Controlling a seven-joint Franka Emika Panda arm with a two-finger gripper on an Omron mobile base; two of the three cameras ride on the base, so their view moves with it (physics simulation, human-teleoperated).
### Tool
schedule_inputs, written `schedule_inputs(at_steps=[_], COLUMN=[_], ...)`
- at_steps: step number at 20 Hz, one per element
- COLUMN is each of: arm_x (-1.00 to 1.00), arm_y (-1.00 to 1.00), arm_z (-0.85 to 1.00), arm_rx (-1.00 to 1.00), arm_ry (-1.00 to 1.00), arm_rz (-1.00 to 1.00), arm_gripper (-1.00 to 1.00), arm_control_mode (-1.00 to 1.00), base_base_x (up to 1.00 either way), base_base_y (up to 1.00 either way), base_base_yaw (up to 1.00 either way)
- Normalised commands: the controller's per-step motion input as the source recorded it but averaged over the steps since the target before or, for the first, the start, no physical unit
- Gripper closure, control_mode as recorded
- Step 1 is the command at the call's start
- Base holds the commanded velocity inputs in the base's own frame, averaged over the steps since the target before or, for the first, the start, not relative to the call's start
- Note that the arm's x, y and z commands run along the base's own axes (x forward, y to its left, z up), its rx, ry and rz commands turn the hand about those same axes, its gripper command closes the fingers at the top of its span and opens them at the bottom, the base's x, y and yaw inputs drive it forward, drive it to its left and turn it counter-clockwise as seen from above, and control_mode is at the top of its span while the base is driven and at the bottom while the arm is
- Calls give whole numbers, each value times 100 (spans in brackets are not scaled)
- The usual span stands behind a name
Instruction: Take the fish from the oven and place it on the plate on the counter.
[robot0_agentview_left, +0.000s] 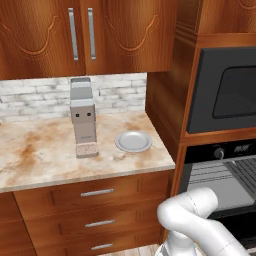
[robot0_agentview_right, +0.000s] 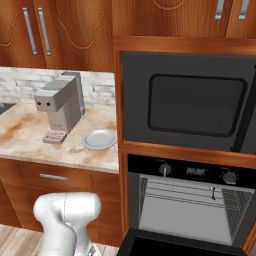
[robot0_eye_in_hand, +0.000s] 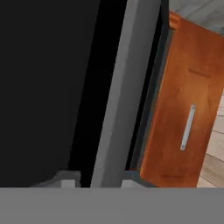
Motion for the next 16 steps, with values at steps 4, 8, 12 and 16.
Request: schedule_inputs(at_steps=[4, 8, 12, 16], arm_x=[-100, -94, -70, -79], arm_y=[-49, -24, 0, -1], arm_z=[-96, -41, 41, 96], arm_rx=[-2, 0, 0, 0], arm_ry=[0, -2, -12, -19], arm_rz=[0, 2, 10, 10], arm_gripper=[100, 100, 100, 100], arm_control_mode=[-100, -100, -100, -100], base_base_x=[0, 0, 0, 0], base_base_y=[0, 0, 0, 0], base_base_yaw=[0, 0, 0, 0])
